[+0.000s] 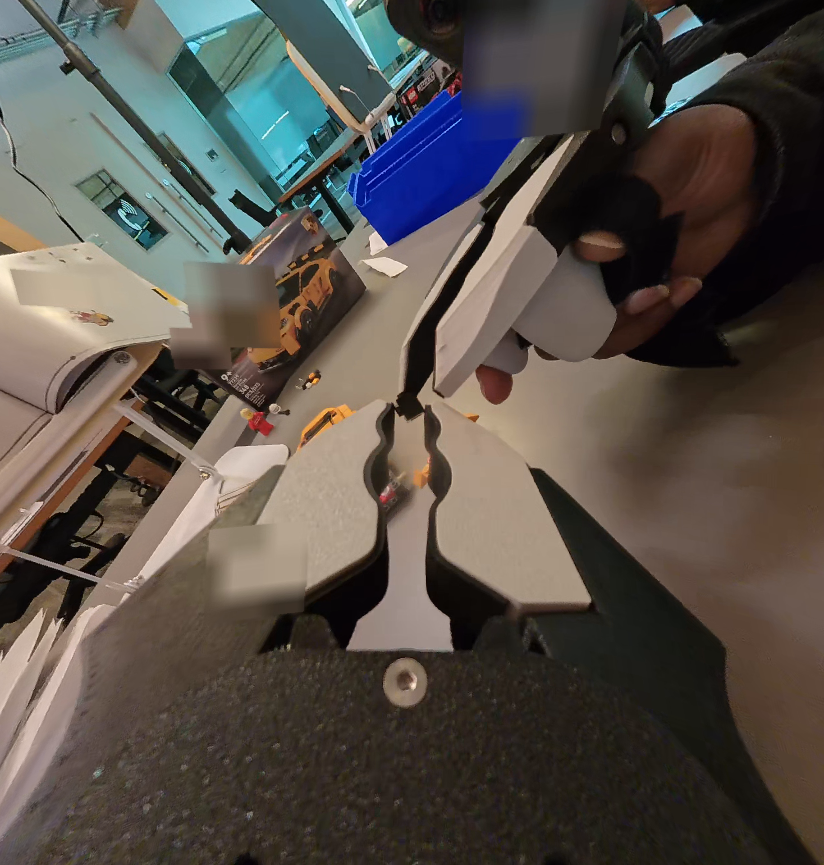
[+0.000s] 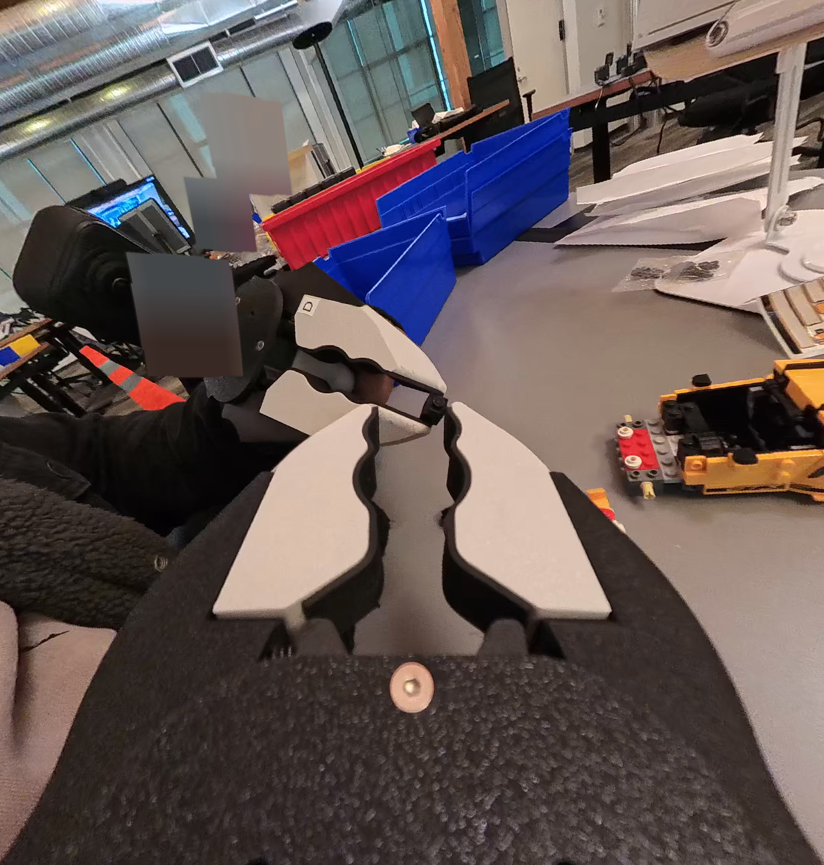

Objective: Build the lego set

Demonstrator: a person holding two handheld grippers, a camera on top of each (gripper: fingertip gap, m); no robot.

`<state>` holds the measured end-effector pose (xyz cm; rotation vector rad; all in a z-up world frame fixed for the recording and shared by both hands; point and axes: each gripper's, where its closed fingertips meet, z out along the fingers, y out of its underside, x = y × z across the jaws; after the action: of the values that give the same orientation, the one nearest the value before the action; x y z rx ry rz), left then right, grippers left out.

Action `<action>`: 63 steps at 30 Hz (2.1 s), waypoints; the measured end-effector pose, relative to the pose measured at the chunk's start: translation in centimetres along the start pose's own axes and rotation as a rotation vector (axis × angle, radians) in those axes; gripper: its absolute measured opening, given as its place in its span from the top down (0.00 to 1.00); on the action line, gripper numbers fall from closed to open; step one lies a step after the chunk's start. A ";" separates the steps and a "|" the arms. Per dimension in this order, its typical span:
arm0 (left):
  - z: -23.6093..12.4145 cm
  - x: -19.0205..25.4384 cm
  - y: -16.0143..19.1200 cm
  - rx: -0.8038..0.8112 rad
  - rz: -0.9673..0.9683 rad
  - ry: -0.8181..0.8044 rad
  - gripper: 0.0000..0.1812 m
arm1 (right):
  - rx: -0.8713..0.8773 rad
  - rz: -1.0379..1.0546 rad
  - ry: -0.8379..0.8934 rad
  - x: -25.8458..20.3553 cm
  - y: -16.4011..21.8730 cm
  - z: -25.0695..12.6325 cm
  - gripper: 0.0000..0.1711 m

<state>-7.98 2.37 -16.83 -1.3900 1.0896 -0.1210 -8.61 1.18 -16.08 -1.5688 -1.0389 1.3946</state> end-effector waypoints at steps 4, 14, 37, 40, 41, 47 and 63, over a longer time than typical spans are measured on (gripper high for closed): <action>-0.1 -0.2 -0.2 0.004 0.032 -0.029 0.94 | -0.010 0.028 0.024 0.6 0.2 -0.1 0.87; 0.2 0.7 -0.5 -0.001 0.113 -0.028 0.94 | 0.035 0.210 -0.058 0.6 -0.3 -0.1 0.92; -0.8 3.4 -2.4 0.172 -0.528 0.448 0.91 | -0.091 -0.499 -0.085 -1.7 0.9 -1.9 0.96; -0.8 3.6 -2.4 0.168 -0.546 0.469 0.91 | -0.094 -0.523 -0.083 -1.8 1.0 -1.9 0.96; -0.8 3.6 -2.4 0.169 -0.540 0.468 0.91 | -0.091 -0.513 -0.091 -1.8 1.0 -1.9 0.96; -0.8 3.6 -2.5 0.173 -0.519 0.458 0.92 | -0.066 -0.492 -0.115 -1.9 0.9 -2.0 0.96; -1.4 4.1 -3.1 0.197 -0.509 0.503 0.93 | -0.011 -0.543 -0.222 -3.6 0.9 -2.6 0.96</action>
<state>-5.14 -2.11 -16.25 -1.4652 1.0640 -0.9642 -6.17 -2.64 -15.38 -1.0367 -1.4735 1.1904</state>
